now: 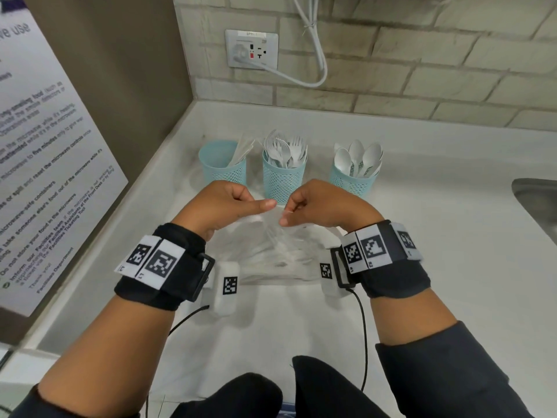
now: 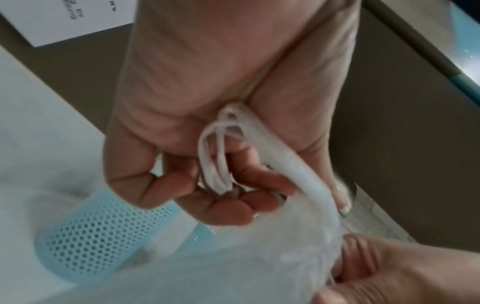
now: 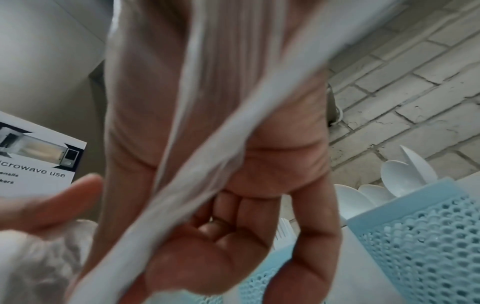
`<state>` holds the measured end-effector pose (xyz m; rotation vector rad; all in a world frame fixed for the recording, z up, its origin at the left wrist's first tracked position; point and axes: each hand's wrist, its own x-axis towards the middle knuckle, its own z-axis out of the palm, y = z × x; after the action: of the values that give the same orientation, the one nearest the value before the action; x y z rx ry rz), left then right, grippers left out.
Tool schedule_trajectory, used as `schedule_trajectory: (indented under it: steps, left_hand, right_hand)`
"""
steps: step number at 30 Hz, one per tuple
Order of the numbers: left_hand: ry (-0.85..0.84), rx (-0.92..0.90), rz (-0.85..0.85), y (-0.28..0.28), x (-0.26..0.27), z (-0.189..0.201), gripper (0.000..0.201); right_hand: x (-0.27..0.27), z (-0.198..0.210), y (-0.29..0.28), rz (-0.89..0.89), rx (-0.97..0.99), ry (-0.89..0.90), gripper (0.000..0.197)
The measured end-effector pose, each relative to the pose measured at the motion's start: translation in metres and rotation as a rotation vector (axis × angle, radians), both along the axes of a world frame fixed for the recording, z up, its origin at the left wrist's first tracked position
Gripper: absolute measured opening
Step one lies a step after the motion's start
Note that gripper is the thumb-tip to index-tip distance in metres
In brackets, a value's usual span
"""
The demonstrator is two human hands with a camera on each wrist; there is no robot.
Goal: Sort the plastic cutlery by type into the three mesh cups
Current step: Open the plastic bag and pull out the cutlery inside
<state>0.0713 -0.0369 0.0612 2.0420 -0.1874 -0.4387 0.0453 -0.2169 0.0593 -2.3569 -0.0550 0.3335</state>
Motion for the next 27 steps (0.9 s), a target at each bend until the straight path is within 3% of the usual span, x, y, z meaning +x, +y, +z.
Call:
schedule_trajectory:
  steps: [3, 6, 10, 13, 15, 19, 21, 23, 27]
  left_hand:
    - [0.080, -0.066, 0.004, -0.002, 0.000, -0.002, 0.048]
    - [0.024, -0.037, -0.014, 0.000, 0.001, -0.010, 0.034]
    - [-0.027, 0.049, -0.103, 0.001, -0.001, -0.016, 0.028]
    - [-0.024, 0.105, -0.076, -0.003, -0.002, -0.018, 0.027]
    - [-0.048, 0.142, -0.022, -0.004, -0.001, -0.020, 0.029]
    - [0.049, 0.130, -0.034, 0.005, 0.003, -0.019, 0.023]
    - [0.093, 0.113, -0.061, 0.008, 0.003, -0.018, 0.017]
    - [0.100, 0.151, -0.088, 0.007, 0.002, -0.021, 0.017]
    - [0.115, 0.094, -0.090, 0.002, 0.000, -0.030, 0.029]
  right_hand:
    - [0.000, 0.000, 0.000, -0.077, 0.194, 0.028, 0.012]
    - [0.002, 0.001, -0.002, -0.212, 0.475, 0.048, 0.018]
    - [0.001, 0.000, -0.002, -0.197, 0.551, 0.078, 0.018]
    - [0.000, 0.000, 0.000, -0.179, 0.568, 0.067, 0.017]
    - [-0.001, 0.001, 0.000, -0.172, 0.482, 0.094, 0.015]
    - [-0.006, 0.001, -0.004, -0.077, -0.097, 0.165, 0.007]
    - [-0.007, 0.002, -0.006, -0.090, -0.220, 0.158, 0.012]
    - [-0.003, 0.000, -0.009, -0.253, -0.035, 0.127, 0.011]
    - [0.002, -0.002, -0.007, -0.472, 0.658, 0.178, 0.015]
